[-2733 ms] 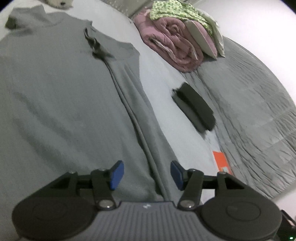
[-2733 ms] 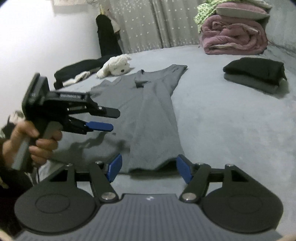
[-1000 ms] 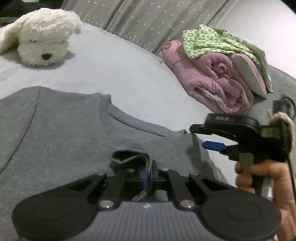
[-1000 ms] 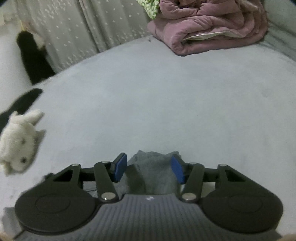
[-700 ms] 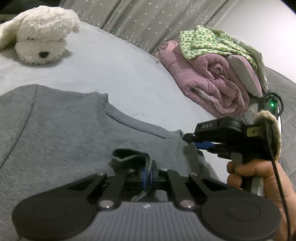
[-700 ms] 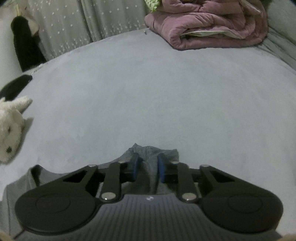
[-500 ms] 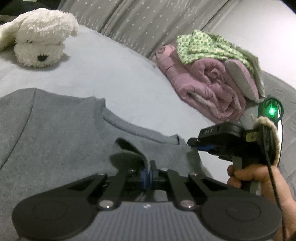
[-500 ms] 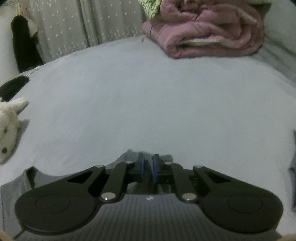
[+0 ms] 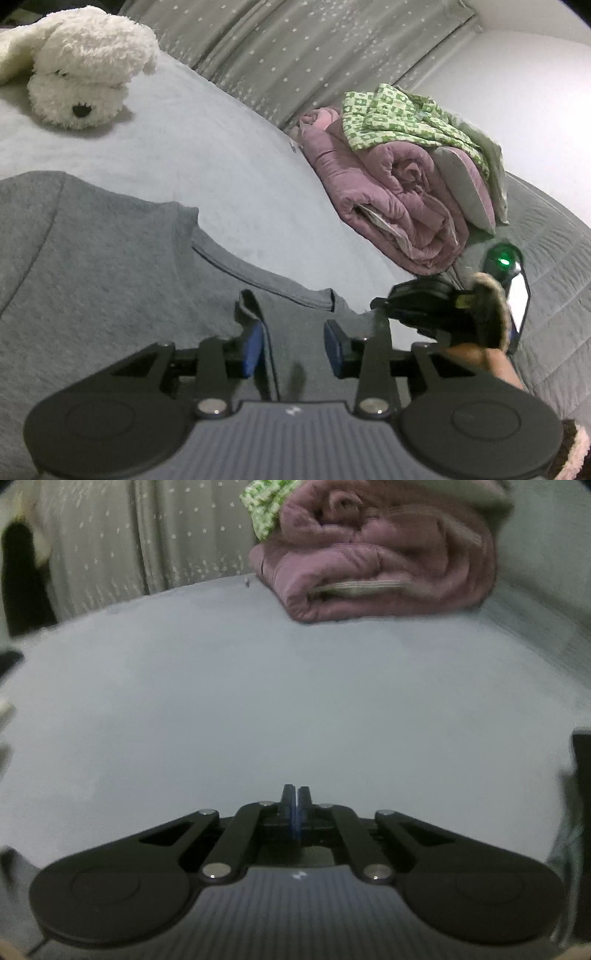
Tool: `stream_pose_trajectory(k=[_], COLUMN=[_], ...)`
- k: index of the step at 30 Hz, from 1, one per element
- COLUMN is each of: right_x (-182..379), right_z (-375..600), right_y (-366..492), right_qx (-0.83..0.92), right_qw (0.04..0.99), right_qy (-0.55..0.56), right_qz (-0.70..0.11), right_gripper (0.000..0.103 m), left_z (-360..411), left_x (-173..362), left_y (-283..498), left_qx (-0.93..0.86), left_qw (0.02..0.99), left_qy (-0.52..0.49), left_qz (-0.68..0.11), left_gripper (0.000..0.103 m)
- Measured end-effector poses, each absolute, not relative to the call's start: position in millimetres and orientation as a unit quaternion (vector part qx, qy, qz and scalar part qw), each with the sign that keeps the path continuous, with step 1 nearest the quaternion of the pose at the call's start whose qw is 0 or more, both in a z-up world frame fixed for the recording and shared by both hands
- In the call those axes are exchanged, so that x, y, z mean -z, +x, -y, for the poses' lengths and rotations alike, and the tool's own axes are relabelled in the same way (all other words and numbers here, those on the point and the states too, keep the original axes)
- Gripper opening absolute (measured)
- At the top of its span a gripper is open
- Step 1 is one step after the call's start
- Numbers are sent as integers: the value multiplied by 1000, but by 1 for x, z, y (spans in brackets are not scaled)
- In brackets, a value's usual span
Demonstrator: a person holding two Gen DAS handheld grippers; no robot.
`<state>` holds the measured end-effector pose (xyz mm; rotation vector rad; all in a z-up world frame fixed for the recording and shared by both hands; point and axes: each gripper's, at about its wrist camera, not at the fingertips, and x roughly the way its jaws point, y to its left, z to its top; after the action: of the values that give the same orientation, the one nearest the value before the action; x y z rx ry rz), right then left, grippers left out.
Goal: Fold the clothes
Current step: 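Open both grippers and release the t-shirt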
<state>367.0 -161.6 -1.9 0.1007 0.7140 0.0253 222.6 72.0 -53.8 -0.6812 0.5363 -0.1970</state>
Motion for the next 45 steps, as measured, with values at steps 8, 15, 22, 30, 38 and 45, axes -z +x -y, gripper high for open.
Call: stream_pose_trajectory(k=[8, 15, 22, 30, 38, 45], right_x=[-12, -3, 2, 25, 10, -3], right_z=[182, 189, 202, 241, 238, 220], right_y=[335, 330, 338, 360, 345, 331], right_qx=[-77, -127, -139, -175, -176, -175], right_qw=[929, 913, 914, 878, 898, 921], right_qy=[83, 125, 138, 242, 195, 125], right_qz=[-353, -367, -355, -375, -354, -324], right_gripper=[51, 48, 5, 5, 37, 39], left_z=[-63, -72, -45, -23, -39, -34], left_x=[52, 49, 53, 57, 58, 58], left_y=[223, 218, 226, 225, 229, 229], left_qx=[96, 144, 185, 176, 158, 158], left_qw=[909, 896, 897, 908, 904, 907], left_qy=[-308, -347, -300, -244, -278, -268], left_qz=[-266, -236, -267, -291, -283, -285], left_gripper=[36, 20, 19, 19, 20, 20])
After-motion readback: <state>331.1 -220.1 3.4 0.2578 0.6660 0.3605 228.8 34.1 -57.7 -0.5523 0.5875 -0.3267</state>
